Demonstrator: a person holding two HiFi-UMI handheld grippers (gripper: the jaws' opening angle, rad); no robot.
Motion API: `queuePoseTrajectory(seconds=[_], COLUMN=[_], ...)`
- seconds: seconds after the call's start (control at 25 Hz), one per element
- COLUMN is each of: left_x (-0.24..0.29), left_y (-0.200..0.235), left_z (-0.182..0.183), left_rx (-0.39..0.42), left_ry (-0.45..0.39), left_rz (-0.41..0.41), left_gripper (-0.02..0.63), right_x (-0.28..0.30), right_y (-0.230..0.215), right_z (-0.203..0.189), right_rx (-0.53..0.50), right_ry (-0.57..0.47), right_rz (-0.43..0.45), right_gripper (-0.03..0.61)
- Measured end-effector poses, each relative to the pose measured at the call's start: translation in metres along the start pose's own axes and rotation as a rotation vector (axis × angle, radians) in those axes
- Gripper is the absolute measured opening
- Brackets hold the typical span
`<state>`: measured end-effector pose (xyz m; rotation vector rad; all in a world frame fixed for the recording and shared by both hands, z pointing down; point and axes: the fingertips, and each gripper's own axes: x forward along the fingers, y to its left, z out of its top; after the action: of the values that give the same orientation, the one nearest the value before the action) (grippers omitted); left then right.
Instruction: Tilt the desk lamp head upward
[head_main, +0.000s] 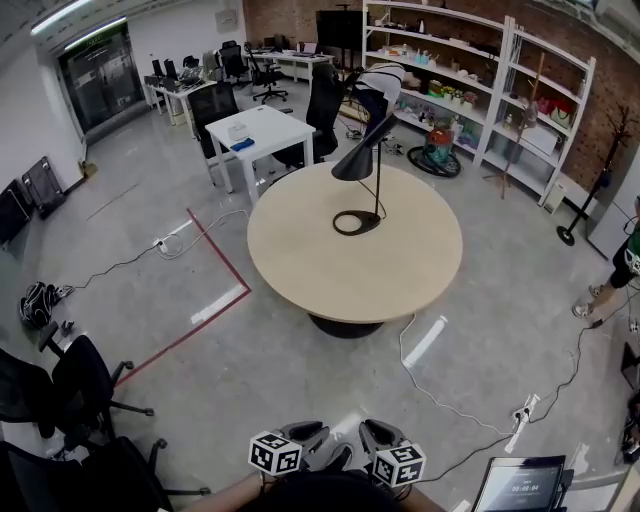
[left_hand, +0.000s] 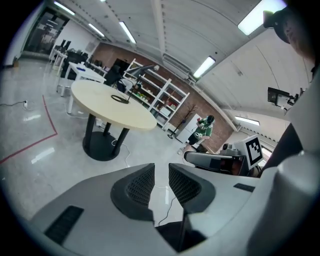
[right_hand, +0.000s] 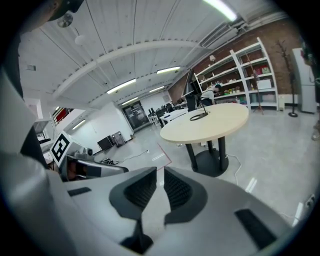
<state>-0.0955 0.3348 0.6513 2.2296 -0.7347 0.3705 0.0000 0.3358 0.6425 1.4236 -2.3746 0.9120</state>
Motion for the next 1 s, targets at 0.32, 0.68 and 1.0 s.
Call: queuePoseTrajectory(seconds=[0.32, 0.68, 1.0], left_x=[0.026, 0.067, 0.121], left_y=[0.008, 0.028, 0.045], left_z=[0.021, 0.053, 0.103], left_rx=[0.011, 0.037, 0.069], left_ry=[0.030, 0.067, 0.112], left_rz=[0.021, -0.027, -0.127], left_gripper=[0.092, 0.092, 0.092], right_x=[0.014, 0.034, 0.060], right_y=[-0.029, -0.070, -0.116], right_z=[0.017, 0.040, 0.069], right_rx=[0.031, 0.060, 0.103], right_ry=[-0.003, -0.029, -0.021], right_rz=[0.013, -0.065, -0.177], right_gripper=[0.049, 0.049, 0.049])
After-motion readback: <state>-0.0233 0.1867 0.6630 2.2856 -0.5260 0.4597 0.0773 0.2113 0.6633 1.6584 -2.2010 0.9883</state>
